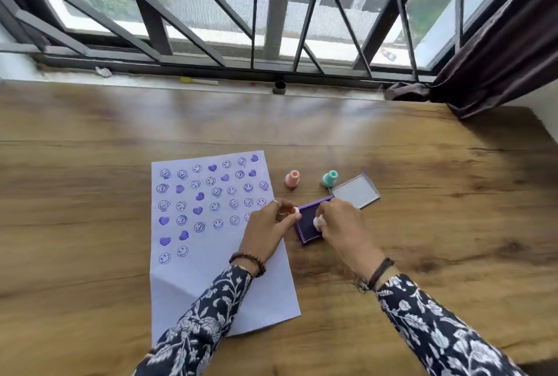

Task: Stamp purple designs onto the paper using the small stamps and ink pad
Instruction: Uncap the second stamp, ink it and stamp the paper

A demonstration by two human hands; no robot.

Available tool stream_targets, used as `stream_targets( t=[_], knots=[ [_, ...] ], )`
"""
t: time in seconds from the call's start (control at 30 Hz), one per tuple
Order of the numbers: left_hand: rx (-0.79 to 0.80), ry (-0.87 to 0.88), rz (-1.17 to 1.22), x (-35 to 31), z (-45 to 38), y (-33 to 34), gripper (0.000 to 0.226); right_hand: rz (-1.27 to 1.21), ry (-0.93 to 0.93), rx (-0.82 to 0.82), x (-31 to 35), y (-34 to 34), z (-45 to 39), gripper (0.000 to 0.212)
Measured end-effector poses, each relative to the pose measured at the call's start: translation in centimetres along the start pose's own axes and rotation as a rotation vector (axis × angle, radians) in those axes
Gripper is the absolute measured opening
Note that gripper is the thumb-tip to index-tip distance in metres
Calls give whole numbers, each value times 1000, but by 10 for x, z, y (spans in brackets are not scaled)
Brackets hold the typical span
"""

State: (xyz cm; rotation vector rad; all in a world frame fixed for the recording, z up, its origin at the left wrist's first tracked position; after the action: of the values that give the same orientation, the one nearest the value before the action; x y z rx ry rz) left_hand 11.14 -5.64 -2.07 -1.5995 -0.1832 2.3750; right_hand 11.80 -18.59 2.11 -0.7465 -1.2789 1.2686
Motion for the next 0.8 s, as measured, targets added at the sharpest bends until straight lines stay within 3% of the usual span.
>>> stream_targets(
  t=[0.1,0.3,0.4,0.5,0.63,0.8],
  knots=[
    [4,56,-9,-13,9,-6,10,-42,27,-65,-2,0,8,12],
    [-92,217,-80,-12,43,-66,15,-355,212,-381,1,-4,48,9],
    [-217,239,-178,7,58,-116,19,-643,271,-451,44,15,58,9],
    [-305,207,-221,27,68,-163,23,-828,197,-461,103,36,55,5],
    [-296,150,-252,55,62,-198,24,-643,41,-430,160,52,47,6],
    [-211,182,-269,66,52,-202,26,-403,-9,-416,183,62,39,10]
  ],
)
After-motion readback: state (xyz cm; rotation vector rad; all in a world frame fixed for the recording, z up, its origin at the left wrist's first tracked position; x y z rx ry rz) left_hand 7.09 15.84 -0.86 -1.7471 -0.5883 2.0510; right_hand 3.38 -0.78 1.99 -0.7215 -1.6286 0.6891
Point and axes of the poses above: each hand's wrist, its own z-axis away from the middle knuckle, its own y-axis out of the palm, x = y × z, the point moved 9 cm from there along -z, towards the middle knuckle, and after that the axes turned 10 degrees about -y, right-handed, at the moved point
